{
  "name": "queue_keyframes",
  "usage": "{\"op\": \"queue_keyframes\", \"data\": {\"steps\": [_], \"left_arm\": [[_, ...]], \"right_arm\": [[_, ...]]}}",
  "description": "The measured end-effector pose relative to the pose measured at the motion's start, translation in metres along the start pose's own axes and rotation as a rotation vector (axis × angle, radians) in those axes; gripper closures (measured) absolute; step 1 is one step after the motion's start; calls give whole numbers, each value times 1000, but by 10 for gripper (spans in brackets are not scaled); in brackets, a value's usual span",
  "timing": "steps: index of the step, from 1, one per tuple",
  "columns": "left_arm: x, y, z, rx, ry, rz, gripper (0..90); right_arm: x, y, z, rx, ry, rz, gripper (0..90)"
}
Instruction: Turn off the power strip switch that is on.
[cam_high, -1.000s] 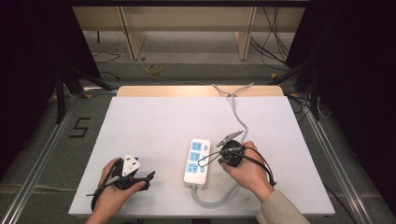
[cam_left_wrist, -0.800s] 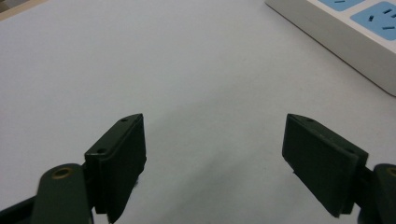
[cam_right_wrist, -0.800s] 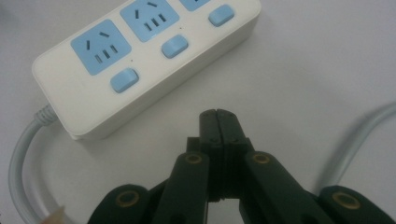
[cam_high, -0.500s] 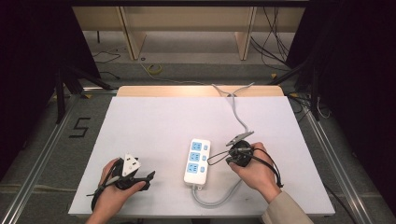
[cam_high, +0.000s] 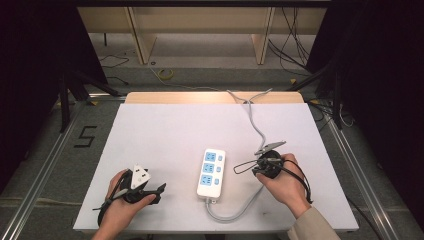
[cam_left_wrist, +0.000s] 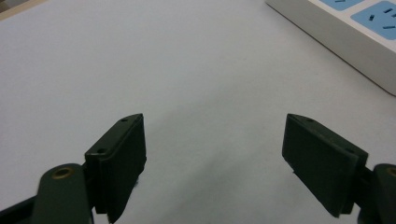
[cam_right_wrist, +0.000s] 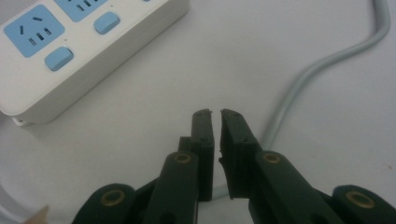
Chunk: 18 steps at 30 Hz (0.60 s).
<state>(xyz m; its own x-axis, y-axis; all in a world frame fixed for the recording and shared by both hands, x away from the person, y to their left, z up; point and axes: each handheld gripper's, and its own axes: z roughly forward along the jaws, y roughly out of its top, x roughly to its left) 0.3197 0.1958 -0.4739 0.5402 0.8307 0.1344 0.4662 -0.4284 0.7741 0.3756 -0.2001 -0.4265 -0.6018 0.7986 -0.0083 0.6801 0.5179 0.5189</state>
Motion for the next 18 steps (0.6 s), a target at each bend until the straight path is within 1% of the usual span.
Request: {"op": "queue_keyframes", "data": {"steps": [4, 9, 15, 18], "left_arm": [[0, 0, 0, 0, 1, 0, 216], [0, 0, 0, 2, 0, 0, 216], [1, 0, -1, -2, 3, -1, 216], [1, 0, -1, -4, 4, -3, 215]], "right_arm": [[-6, -6, -1, -7, -10, 23, 814], [-12, -12, -1, -4, -15, 34, 781], [-18, -19, 0, 1, -11, 66, 749], [-21, -22, -1, -1, -15, 74, 735]]}}
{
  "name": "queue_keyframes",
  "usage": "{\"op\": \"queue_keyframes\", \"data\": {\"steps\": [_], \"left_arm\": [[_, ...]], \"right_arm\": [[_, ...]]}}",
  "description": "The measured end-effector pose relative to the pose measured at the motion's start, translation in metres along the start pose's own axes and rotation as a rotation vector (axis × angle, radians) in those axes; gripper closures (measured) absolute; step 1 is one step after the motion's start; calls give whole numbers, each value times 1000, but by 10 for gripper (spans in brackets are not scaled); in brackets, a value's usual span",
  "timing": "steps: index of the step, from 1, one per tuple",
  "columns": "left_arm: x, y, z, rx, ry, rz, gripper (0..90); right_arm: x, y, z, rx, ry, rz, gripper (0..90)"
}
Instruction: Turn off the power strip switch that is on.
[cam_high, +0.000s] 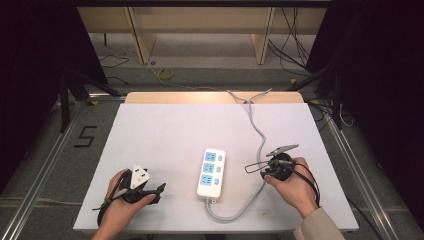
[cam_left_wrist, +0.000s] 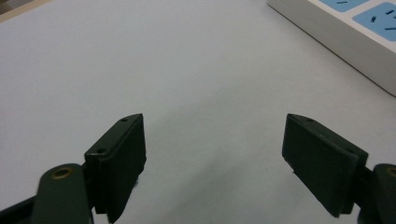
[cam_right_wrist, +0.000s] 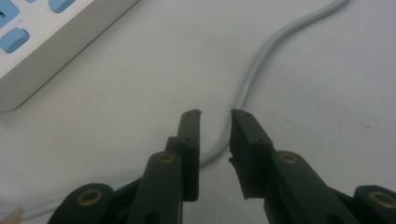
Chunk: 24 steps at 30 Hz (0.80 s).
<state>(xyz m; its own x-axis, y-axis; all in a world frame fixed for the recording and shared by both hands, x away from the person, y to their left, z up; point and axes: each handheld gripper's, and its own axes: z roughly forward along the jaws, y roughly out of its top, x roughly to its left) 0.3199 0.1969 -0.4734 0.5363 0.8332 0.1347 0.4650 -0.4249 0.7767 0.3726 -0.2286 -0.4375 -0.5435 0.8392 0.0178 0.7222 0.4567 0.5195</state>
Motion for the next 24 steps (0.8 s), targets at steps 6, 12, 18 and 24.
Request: {"op": "queue_keyframes", "data": {"steps": [6, 12, 18, 24], "left_arm": [[-1, 0, 0, 0, -1, -2, 215], [-1, 0, 0, -6, -6, -6, 215], [-1, 0, 1, -11, -10, -15, 215], [-1, -1, 5, -17, -12, -30, 208]], "right_arm": [[-5, -6, -1, -16, 1, 31, 692], [-8, -9, -4, -51, -6, 53, 651], [-11, -15, -5, -99, 1, 62, 610], [-13, -21, -7, -151, -5, 63, 567]]}}
